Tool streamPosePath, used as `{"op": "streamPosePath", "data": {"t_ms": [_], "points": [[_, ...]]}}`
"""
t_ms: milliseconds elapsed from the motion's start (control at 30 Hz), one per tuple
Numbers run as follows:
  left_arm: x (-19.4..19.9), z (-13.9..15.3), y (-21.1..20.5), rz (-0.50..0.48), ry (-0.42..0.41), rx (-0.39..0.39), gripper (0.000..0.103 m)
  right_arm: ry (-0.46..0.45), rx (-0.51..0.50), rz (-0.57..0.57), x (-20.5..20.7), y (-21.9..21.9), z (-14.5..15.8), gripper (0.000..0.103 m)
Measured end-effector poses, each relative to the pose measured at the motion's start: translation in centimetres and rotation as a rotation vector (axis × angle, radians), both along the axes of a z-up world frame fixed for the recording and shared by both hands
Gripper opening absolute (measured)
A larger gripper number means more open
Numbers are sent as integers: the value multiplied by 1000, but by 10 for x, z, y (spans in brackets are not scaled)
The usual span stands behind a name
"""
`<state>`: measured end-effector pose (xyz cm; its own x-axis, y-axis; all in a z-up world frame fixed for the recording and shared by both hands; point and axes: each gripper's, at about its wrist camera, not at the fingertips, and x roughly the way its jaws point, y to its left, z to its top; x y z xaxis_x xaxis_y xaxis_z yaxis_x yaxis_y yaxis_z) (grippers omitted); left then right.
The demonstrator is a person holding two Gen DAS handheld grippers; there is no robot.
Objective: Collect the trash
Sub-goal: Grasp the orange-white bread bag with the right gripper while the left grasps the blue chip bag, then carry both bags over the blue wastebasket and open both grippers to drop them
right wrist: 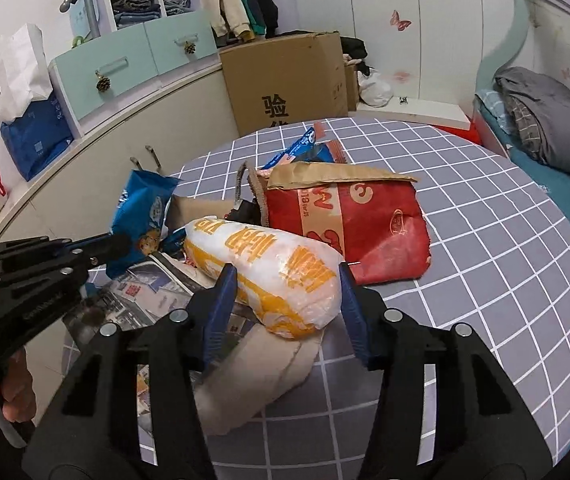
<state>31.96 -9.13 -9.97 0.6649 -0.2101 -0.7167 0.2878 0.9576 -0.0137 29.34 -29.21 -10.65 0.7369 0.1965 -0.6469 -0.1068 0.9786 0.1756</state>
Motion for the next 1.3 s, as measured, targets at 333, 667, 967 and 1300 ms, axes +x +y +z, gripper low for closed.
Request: {"op": "streamPosePath", "data": {"t_ms": [333,667,967,1300], "points": [[-56,47,35,6,-164,-149,1,-201,-21,-104,-48,-1,50,40],[-123,46,145,196,-207,-271,1,-300,-14,88,-93,105,79,40],[-126,-58,278,529,30,-228,1,-141,-32,392,-85,270,4,40],[-69,-188,339,629,329,-292,1,55,-175,442,-37,355,-116,40]]}}
